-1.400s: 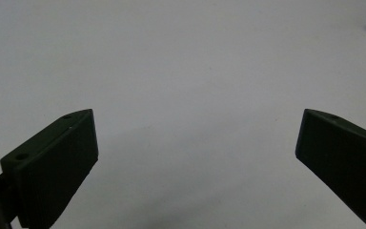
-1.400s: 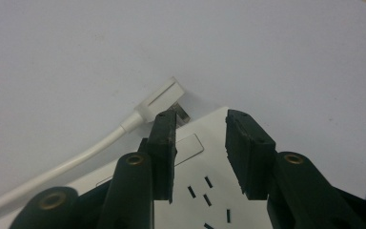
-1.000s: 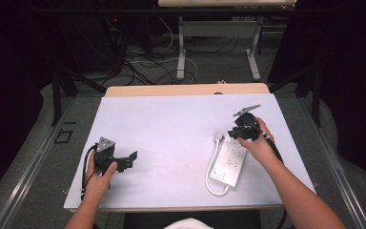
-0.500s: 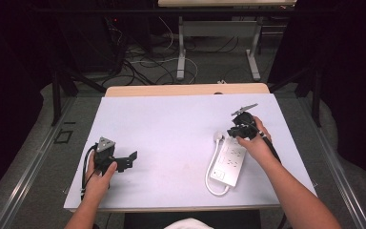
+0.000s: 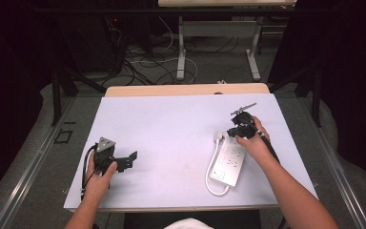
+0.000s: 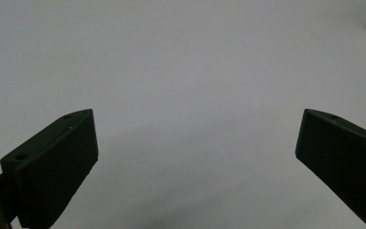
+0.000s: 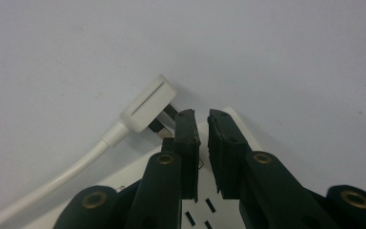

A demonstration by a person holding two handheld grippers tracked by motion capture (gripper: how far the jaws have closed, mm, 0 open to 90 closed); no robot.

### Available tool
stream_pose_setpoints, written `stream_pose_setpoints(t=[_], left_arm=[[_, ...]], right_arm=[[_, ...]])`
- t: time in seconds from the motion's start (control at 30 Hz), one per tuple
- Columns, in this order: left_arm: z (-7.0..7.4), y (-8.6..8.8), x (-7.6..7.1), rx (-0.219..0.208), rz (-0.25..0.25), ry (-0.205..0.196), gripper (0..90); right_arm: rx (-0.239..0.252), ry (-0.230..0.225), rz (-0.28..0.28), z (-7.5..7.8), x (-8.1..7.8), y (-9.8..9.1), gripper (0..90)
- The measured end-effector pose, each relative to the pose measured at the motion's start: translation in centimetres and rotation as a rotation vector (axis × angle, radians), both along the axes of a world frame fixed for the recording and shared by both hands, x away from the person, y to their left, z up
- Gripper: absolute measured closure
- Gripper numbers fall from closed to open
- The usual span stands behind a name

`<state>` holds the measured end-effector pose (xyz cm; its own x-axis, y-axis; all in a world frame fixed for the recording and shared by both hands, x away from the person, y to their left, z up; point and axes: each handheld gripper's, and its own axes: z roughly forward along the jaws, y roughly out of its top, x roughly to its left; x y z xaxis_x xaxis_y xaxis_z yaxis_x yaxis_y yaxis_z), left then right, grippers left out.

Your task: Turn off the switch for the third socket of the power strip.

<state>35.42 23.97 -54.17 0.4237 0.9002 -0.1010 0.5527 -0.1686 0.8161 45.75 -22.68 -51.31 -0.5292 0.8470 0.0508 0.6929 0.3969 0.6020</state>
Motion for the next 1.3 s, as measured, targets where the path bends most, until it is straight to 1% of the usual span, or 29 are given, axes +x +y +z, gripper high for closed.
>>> stream_pose_setpoints(t=[0.1, 0.13, 0.2, 0.27, 0.3, 0.33, 0.37, 0.4, 0.43, 0.47, 0.73, 0.83, 0.87, 0.9, 0.93, 0.97, 1.0, 1.3], left_arm=[[0.00, -0.01, 0.01, 0.001, -0.001, 0.000, 0.5], [-0.01, -0.02, 0.01, 0.001, 0.000, 0.000, 0.5], [-0.01, -0.02, 0.01, 0.002, -0.001, 0.000, 0.5], [-0.01, -0.03, 0.02, 0.002, -0.001, 0.000, 0.5], [-0.01, -0.04, 0.02, 0.001, -0.001, 0.000, 0.5], [-0.01, -0.04, 0.02, 0.001, -0.001, 0.000, 0.5], [-0.01, -0.04, 0.02, 0.001, -0.001, 0.001, 0.5], [-0.01, -0.04, 0.02, 0.001, -0.001, 0.001, 0.5], [-0.01, -0.04, 0.01, 0.001, -0.001, 0.001, 0.5], [-0.02, -0.05, 0.01, 0.000, -0.001, 0.001, 0.5], [-0.03, -0.06, 0.03, 0.001, -0.003, 0.000, 0.5], [-0.03, -0.06, 0.03, 0.001, -0.003, 0.001, 0.5], [-0.03, -0.06, 0.03, 0.001, -0.003, 0.000, 0.5], [-0.03, -0.05, 0.02, 0.001, -0.002, 0.001, 0.5], [-0.03, -0.05, 0.02, 0.002, -0.002, 0.001, 0.5], [-0.02, -0.04, 0.01, 0.002, -0.002, 0.001, 0.5], [-0.02, -0.04, 0.01, 0.001, -0.002, 0.001, 0.5], [-0.01, -0.05, 0.00, 0.001, -0.001, 0.001, 0.5]], right_arm=[[0.007, 0.010, 0.001, -0.02, 0.02, -0.08, 83.7], [0.015, 0.005, -0.012, -0.08, 0.01, -0.03, 84.1], [0.010, 0.025, -0.022, 0.01, -0.02, -0.02, 84.4], [0.013, 0.038, -0.016, -0.02, 0.02, -0.10, 84.7], [0.008, 0.034, -0.009, -0.09, 0.09, -0.16, 84.7], [0.011, 0.041, -0.011, -0.14, 0.06, -0.13, 84.6], [0.012, 0.051, -0.024, -0.17, 0.05, -0.01, 84.7], [0.007, 0.045, -0.015, -0.25, 0.11, -0.05, 84.7], [0.007, 0.057, -0.017, -0.26, 0.08, 0.00, 84.7], [0.011, 0.059, -0.017, -0.27, 0.08, 0.03, 84.7], [0.015, 0.065, -0.011, -0.28, 0.08, 0.01, 86.0], [0.014, 0.064, -0.018, -0.27, 0.07, 0.00, 88.4], [0.017, 0.064, -0.020, -0.26, 0.07, 0.00, 88.8], [0.028, 0.053, -0.015, -0.35, 0.10, -0.05, 88.9], [0.029, 0.057, -0.013, -0.34, 0.11, -0.07, 89.0], [0.024, 0.062, -0.014, -0.29, 0.10, -0.07, 89.8], [0.015, 0.058, -0.017, -0.27, 0.09, -0.05, 90.0], [0.008, 0.056, -0.004, -0.26, 0.09, -0.04, 90.0]])
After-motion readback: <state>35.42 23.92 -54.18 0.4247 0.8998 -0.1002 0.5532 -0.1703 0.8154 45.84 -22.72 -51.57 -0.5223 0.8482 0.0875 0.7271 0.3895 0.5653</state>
